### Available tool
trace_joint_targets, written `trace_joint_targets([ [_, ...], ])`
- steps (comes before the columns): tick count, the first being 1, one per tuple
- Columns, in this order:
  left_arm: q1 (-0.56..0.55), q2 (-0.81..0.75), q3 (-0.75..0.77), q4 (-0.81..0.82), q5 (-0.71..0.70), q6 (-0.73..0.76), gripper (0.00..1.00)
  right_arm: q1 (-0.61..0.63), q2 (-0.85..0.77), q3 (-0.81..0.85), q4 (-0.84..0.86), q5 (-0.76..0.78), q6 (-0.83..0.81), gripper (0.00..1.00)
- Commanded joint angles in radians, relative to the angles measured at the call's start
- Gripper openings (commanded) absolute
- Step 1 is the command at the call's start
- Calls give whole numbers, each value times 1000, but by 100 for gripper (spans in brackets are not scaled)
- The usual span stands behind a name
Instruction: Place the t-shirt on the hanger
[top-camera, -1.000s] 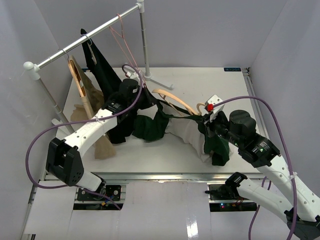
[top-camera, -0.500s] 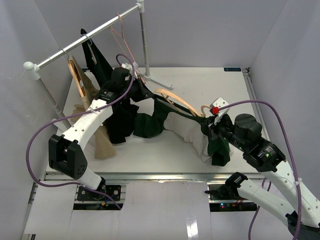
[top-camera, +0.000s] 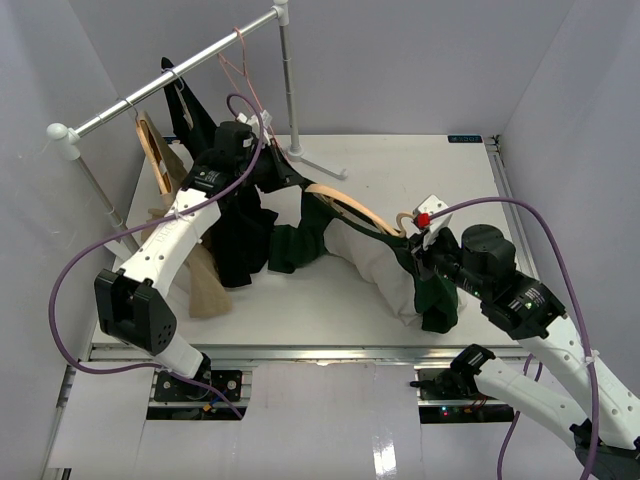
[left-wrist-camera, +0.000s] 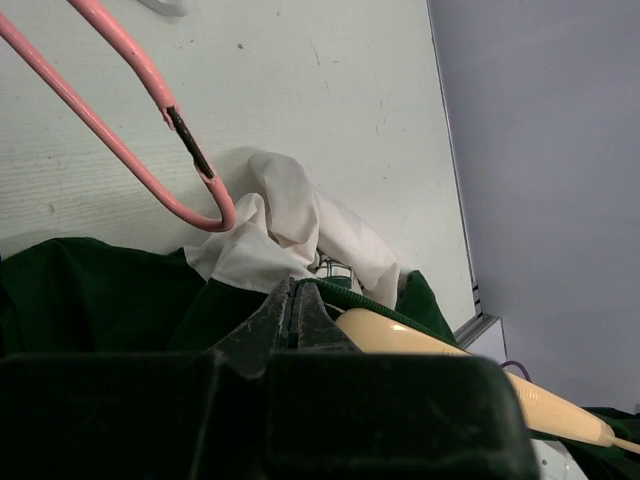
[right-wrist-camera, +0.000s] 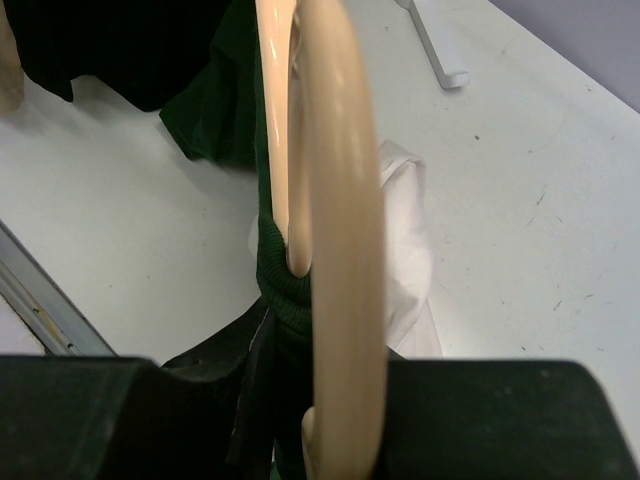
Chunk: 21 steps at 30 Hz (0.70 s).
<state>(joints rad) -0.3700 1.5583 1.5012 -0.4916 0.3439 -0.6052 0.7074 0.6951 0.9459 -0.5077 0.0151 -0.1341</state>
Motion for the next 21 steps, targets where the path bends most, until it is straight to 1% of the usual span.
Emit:
trace_joint_targets([
  [1,79,-20,59,7,-172,54,0,-5,-10,31,-69,27,10,8],
  [4,80,-22,77,-1,-152,64,0,-5,9,35,-78,16,11,8],
  [9,80,-26,111,-24,-122,84,0,-5,49,48,-110,82,24,8],
  [11,80,-27,126,-48,-126,95,0,-4,55,48,-104,112,29,8],
  [17,80,-25,137,-79,-127,119,0,-5,56,55,-89,125,35,8],
  [21,79,-20,160,-52,-13,127,0,-3,86,65,-71,62,28,8],
])
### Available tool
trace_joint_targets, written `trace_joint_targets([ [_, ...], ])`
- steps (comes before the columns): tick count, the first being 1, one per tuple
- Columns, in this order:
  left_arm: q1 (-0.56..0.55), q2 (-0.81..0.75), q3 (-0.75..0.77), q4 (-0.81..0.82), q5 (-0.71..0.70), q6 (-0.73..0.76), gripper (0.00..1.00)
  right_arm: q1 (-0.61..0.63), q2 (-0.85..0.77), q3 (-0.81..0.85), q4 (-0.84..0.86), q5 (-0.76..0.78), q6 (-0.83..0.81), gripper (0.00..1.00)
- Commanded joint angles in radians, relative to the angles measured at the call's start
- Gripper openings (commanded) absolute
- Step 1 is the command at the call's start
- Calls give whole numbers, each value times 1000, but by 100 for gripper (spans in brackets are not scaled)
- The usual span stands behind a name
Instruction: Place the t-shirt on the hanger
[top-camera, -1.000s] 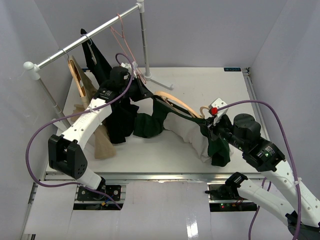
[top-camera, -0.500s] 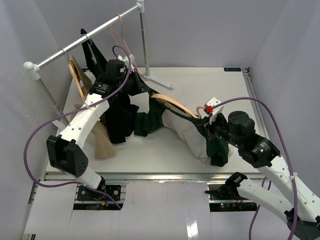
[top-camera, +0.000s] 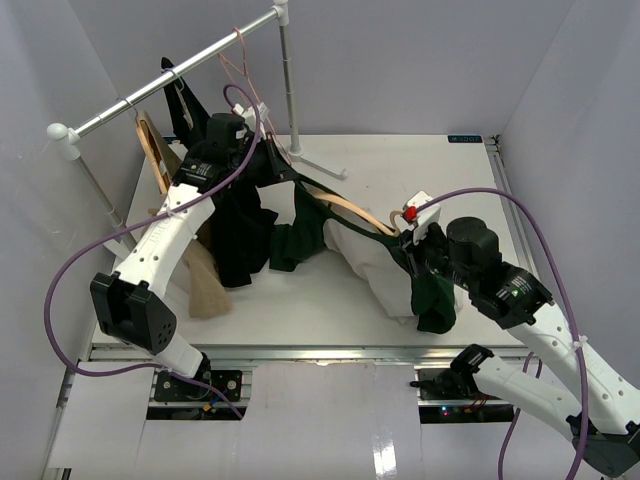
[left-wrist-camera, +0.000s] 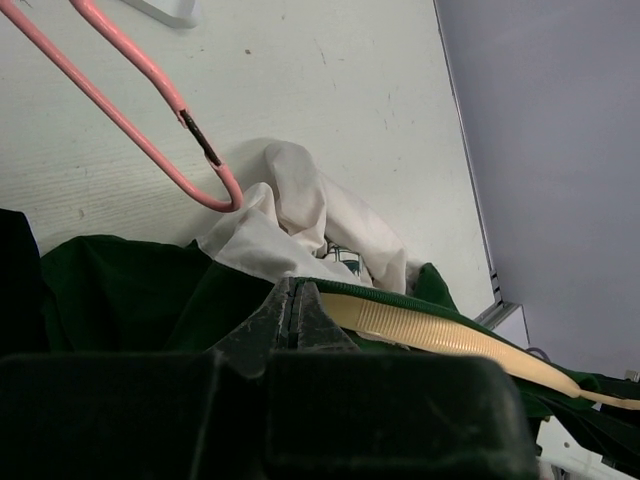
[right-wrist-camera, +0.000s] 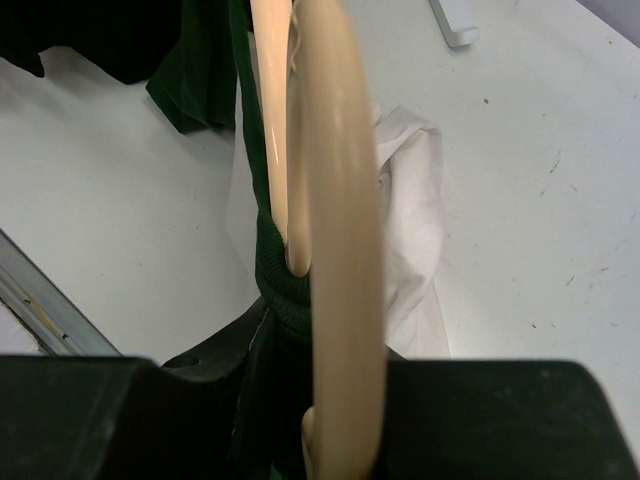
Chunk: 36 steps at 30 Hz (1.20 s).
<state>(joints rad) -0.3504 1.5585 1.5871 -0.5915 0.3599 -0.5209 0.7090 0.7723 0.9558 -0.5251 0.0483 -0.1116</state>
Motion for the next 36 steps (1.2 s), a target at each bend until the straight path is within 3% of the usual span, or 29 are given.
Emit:
trace_joint_targets([
  [1,53,-12,95,52,5,49,0,-6,23,61,-48,21,5,8],
  [5,-11,22,184,51,82,80,0,-5,109,101,-16,11,1,8],
  [11,-153,45,265,-15,18,113,0,-5,195,155,52,14,2,8],
  [18,-287,22,229,-75,-94,164,0,-6,232,167,142,13,-4,8],
  [22,-333,-25,199,-73,-86,196,2,-5,221,130,226,-7,-16,8],
  [23,-334,-41,194,-73,-53,213,9,-5,213,125,233,-31,-16,8],
  [25,-334,-76,174,-71,-27,256,38,-6,197,112,249,-74,-24,8],
  [28,-333,-149,126,-74,-98,325,53,-6,160,87,269,-102,-40,8],
  [36,-334,-308,-8,-100,-238,599,57,-6,64,12,261,-227,-23,8],
])
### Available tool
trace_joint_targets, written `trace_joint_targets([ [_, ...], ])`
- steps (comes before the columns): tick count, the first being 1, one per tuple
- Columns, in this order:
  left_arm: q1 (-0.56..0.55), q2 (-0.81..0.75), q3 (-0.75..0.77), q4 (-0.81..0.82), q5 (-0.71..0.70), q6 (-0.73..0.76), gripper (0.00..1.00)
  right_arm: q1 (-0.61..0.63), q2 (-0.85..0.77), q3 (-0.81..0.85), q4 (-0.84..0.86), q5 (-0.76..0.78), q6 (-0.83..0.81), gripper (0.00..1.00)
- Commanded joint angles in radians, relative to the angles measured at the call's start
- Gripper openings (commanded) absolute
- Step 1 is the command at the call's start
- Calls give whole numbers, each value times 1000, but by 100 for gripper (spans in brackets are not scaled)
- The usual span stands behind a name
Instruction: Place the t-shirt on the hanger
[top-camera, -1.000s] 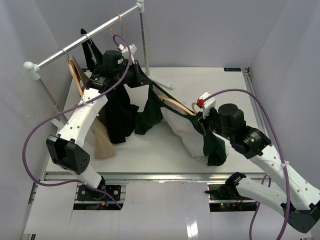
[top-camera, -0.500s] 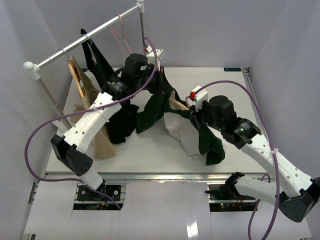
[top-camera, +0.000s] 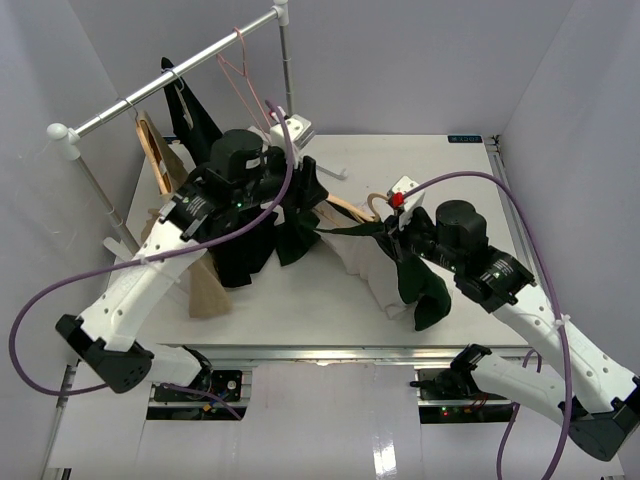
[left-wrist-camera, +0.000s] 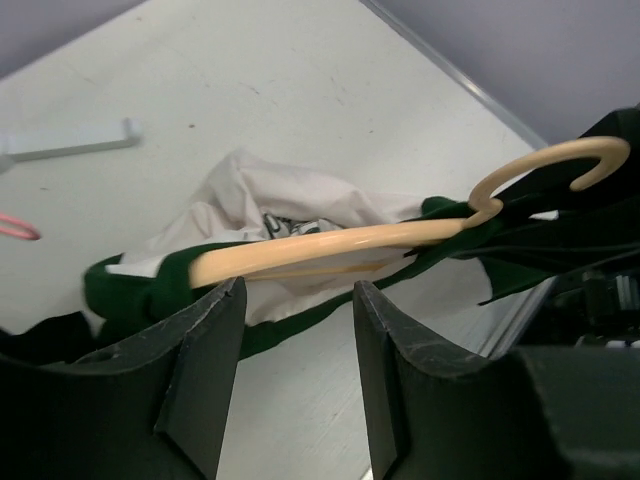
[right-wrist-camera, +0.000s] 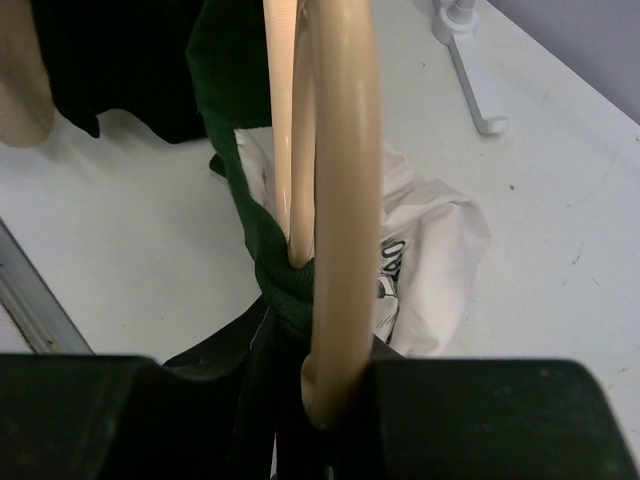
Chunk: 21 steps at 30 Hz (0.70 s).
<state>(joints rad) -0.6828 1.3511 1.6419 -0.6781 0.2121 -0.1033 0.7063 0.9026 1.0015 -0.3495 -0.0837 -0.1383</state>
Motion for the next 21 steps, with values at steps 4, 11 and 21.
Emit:
trace_joint_targets([
  [4,0,-149,-123,-33,-189,271,54,-4,-118,-69,81,-94,16,8],
  [11,0,-199,-267,-57,-175,479,51,-4,-154,-44,26,-117,39,8],
  [21,0,-271,-213,-50,30,632,57,-5,-224,0,-87,-171,17,8],
])
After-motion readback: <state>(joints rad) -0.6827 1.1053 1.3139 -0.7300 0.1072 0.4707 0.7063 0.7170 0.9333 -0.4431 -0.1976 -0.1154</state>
